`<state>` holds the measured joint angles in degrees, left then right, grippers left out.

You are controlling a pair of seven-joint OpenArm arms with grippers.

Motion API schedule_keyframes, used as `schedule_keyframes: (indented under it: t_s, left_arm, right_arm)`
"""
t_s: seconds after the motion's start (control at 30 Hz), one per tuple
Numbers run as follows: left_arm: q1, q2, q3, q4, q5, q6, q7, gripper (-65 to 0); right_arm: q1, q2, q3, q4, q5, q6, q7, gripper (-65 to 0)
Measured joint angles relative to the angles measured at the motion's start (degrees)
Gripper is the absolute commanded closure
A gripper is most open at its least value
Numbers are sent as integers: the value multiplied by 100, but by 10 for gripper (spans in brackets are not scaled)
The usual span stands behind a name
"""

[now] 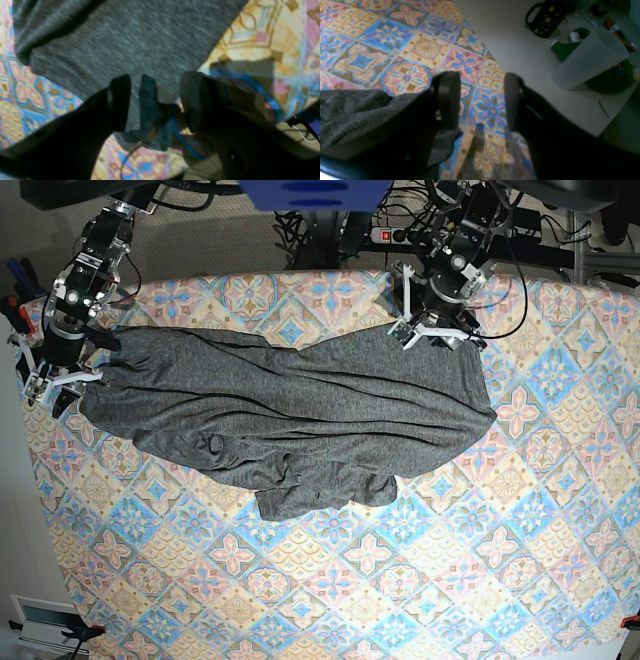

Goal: Layout the t-shirt on the table in an organized manner, then fold the t-shirt properly
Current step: 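Release and move the left gripper to the shirt's other corner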

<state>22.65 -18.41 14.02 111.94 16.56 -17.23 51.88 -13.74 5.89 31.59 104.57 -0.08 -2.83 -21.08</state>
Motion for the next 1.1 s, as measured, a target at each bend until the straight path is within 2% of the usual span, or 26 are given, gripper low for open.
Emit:
schedule_keyframes:
  t_s: [0.1,0.37,0.43,0.6,0.63,0.7,0.83,1.03,1.1]
  left_arm:
    - [-76,0,-15,-125,22,9,-55,-336]
    - [-435,0,-31,-940,-199,96,-708,-326]
    - [-424,-2,-28,-940,-203,87,-697,-276]
    - [-361,17,-39,-970,-271,13,-754,-39]
    - [-310,33,-125,-984,-293,-4,-861,-23]
    - [-232,61,-341,-1034,-428,-57,-1082,-48]
    - [-94,4,-564,-1099,-577,-96,-1453,-37]
    - [221,-203,-1034,-1016,-671,-109,-1497,-37]
    - [446,-240,-1303,-863,-380,-13,-1366,-38]
  right_arm:
    - [24,0,-28,4,0,4,2,-271]
    - [7,0,-20,7,0,4,20,-271]
    - [11,2,-4,7,0,2,2,-271]
    - [11,0,-4,7,0,2,26,-271]
    - [13,0,-4,7,-2,2,28,-271]
    - [24,-2,-4,7,-2,4,24,-271]
    - [24,-2,-11,11,2,11,26,-271]
    - [9,0,-15,15,0,4,26,-271]
    - [7,0,-15,17,0,2,28,-271]
